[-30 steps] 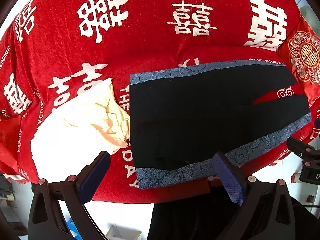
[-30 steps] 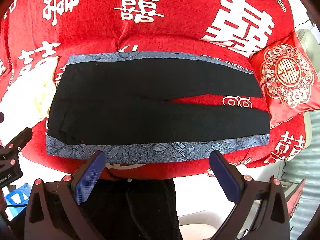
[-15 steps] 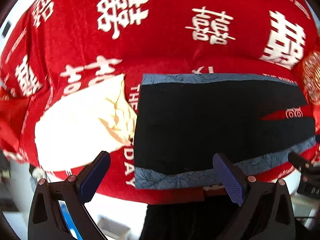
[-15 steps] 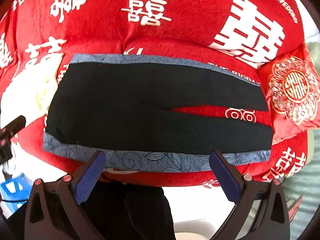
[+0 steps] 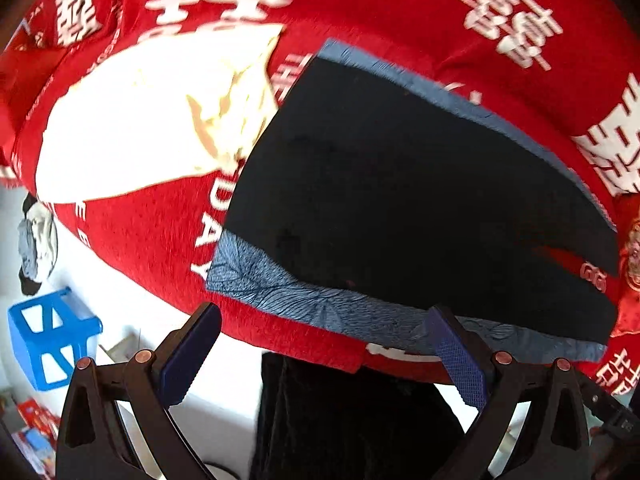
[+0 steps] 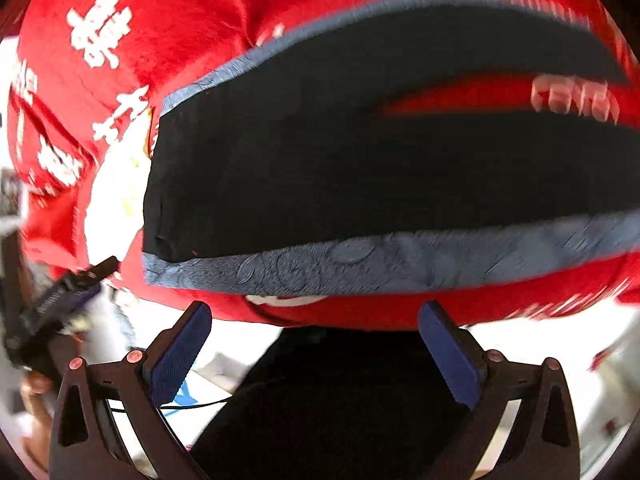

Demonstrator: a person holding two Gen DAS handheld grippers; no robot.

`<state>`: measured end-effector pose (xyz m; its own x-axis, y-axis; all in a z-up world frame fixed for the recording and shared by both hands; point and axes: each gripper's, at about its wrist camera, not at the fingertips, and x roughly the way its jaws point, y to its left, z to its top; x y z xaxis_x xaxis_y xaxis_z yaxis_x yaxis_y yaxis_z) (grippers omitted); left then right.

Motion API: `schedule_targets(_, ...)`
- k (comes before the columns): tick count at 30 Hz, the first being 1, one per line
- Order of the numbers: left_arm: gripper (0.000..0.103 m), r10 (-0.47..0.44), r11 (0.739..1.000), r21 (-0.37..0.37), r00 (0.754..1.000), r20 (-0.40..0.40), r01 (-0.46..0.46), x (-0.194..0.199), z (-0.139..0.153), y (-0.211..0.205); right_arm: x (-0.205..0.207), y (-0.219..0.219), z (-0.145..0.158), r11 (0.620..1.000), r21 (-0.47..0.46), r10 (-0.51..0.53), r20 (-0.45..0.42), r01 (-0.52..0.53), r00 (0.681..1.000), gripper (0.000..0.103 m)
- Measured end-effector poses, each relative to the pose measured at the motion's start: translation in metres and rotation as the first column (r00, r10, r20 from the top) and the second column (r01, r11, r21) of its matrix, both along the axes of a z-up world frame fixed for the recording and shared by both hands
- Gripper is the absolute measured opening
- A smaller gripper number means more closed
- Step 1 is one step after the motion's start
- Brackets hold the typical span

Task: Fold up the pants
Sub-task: 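Lower both tools onto the blue patterned cuff band of the trousers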

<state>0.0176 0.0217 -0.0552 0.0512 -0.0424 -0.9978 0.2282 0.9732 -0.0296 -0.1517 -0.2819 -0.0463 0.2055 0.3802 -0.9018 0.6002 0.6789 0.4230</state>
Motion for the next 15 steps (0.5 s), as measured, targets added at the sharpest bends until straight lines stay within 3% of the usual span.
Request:
schedule_targets(2, 0.103, -0.001, 1.0, -0.004, 1.0, -0.024, 0.001, -0.001, -0.021, 0.006, -0.011, 0.004, -0.021, 0.997, 0.053, -0.053, -0.001, 0.053, 0.999, 0.099)
schedule_targets(4, 0.103, -0.004, 1.0, -0.005, 0.999, -0.05, 0.004, -0.001, -0.043, 0.013, -0.023, 0.007, -0.04, 0.988, 0.097, -0.12, -0.002, 0.119, 0.993, 0.087)
schedule_targets(6, 0.103, 0.004, 1.0, 0.009, 0.997, -0.074, -0.003, -0.005, -0.066, 0.022, -0.038, 0.008, -0.06, 0.968, 0.138, -0.209, -0.009, 0.208, 0.978, 0.083)
schedule_targets(15, 0.103, 0.088, 0.989, -0.111, 0.988, -0.129, -0.102, -0.012, -0.114, 0.045, -0.07, -0.003, -0.132, 0.829, 0.262, -0.513, 0.005, 0.494, 0.859, 0.08)
